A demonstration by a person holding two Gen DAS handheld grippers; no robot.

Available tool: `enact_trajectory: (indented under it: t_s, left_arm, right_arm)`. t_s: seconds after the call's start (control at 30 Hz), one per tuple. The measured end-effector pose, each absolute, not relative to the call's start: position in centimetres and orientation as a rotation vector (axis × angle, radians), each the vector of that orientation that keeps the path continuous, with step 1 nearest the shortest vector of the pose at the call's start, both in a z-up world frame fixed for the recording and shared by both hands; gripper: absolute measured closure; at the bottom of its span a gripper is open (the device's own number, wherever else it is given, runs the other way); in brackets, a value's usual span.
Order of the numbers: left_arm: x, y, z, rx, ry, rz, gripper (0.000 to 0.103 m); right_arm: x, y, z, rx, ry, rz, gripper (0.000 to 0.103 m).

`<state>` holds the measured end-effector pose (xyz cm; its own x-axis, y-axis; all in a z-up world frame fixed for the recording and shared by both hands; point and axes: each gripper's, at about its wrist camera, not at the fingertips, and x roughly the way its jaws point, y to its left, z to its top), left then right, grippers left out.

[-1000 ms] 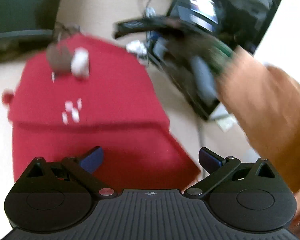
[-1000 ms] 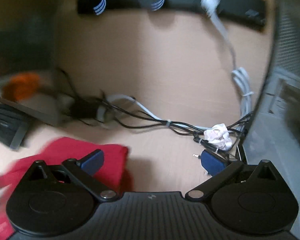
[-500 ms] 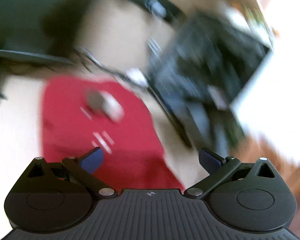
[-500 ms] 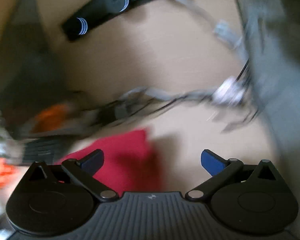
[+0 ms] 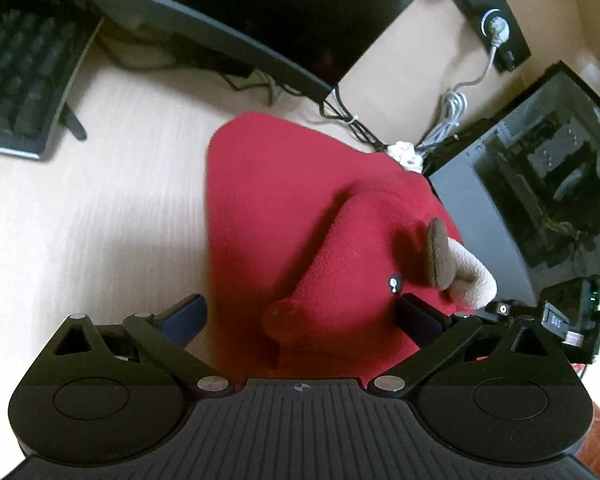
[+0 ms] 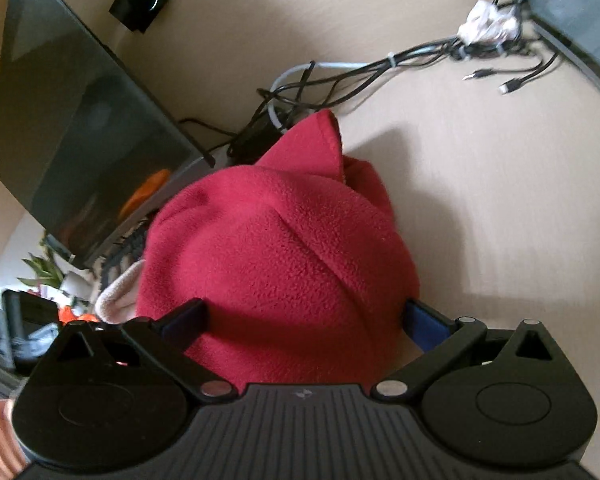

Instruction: Fold clothes

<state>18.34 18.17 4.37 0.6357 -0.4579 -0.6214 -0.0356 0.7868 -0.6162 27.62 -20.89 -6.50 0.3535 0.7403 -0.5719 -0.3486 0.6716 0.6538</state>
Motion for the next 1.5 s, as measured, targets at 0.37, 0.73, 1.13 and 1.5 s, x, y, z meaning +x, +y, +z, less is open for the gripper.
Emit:
enact_trajectory:
  t_s: [0.37,0.73,1.13,1.5]
  left_arm:
    - [17.3,17.5,2.4,-0.789,0.778,-0.283,0.0]
    - [6.7,17.3,8.8,-0.779,0.575,-0.311,0.0]
    - [4.6,29.7,10.7,-0.601,0.47,-0.037,0.0]
    - [-2.4,27.6,9.1,-0.474,0.552,0.166,0.0]
  right_arm:
    - [29.4,-18.8,-9.6,0.642,1.101,0.922,0.0]
    - [21.5,-14.9,-4.0,0.494,0.951,1.183,0.0]
    - [26.1,3.6,-2.6,0.374,0.859,1.345,0.0]
    - [23.4,1.3,0.1,0.059,0.687,1.145,0.0]
